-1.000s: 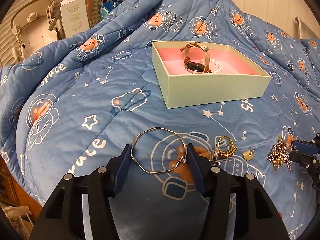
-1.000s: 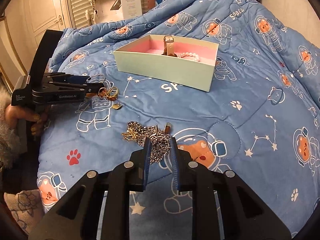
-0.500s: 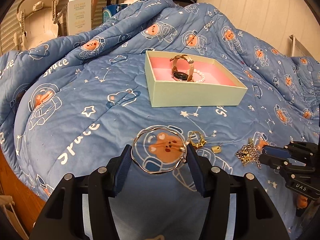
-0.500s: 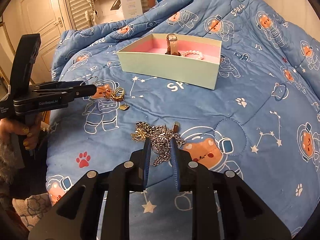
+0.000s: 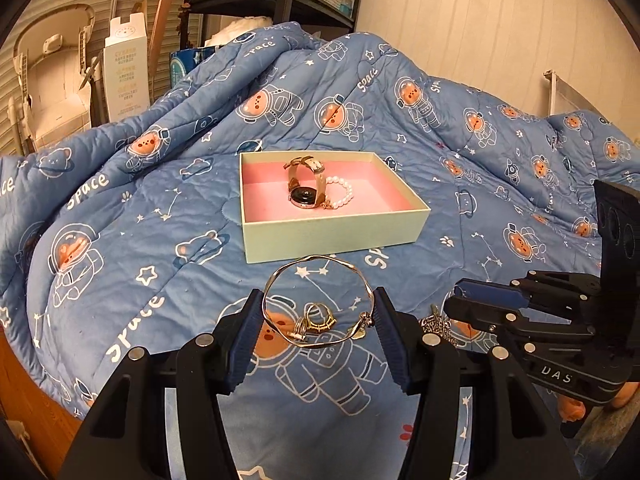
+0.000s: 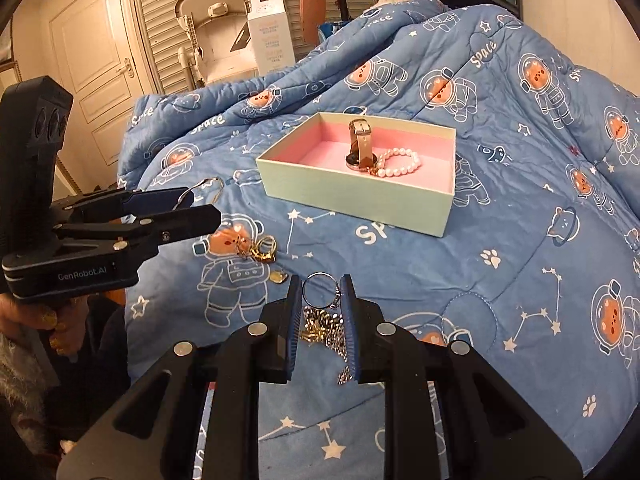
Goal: Organize jewelry
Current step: 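Carry the bangle and ring into the box and open the left tool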
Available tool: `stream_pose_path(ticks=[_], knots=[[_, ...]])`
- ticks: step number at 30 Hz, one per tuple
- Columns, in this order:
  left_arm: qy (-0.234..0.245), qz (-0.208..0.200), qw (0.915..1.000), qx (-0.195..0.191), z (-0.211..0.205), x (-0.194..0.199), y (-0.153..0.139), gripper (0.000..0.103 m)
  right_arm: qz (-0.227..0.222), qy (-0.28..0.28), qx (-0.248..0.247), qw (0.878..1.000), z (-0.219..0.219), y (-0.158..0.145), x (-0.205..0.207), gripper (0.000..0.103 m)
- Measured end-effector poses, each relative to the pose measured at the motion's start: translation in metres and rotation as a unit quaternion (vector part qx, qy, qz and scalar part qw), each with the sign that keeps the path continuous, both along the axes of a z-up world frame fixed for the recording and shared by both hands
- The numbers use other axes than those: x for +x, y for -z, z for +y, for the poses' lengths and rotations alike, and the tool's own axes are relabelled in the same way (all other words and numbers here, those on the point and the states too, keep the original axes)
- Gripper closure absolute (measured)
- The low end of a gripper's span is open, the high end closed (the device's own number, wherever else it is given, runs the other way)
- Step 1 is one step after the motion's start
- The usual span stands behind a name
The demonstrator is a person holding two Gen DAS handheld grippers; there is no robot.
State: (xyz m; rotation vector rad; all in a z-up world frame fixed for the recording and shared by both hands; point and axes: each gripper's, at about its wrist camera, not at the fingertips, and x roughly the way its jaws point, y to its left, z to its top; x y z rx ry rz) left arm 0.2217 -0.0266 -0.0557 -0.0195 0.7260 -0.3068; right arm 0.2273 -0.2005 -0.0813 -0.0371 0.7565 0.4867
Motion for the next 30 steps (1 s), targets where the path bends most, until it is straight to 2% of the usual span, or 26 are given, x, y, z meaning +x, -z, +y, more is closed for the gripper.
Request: stream_pose_path(ticks=[13, 22, 30], knots=[[0.001, 0.005, 1.0, 0.008, -0.001, 0.033, -0.003, 0.049, -0.033, 0.028, -0.012, 0.999, -0.006, -0.024, 0.048, 0.083], [0.001, 0.029, 0.9996, 0.0, 0.003, 0.066, -0.002, 0.049, -0.04, 0.0, -0.033, 0.999, 0.002, -0.032, 0.078, 0.083], [0.008, 0.056, 0.9984, 0.002, 0.002, 0.109, -0.005, 0.049, -0.013, -0.04, -0.054, 0.998, 0.01, -0.035, 0.121, 0.083]])
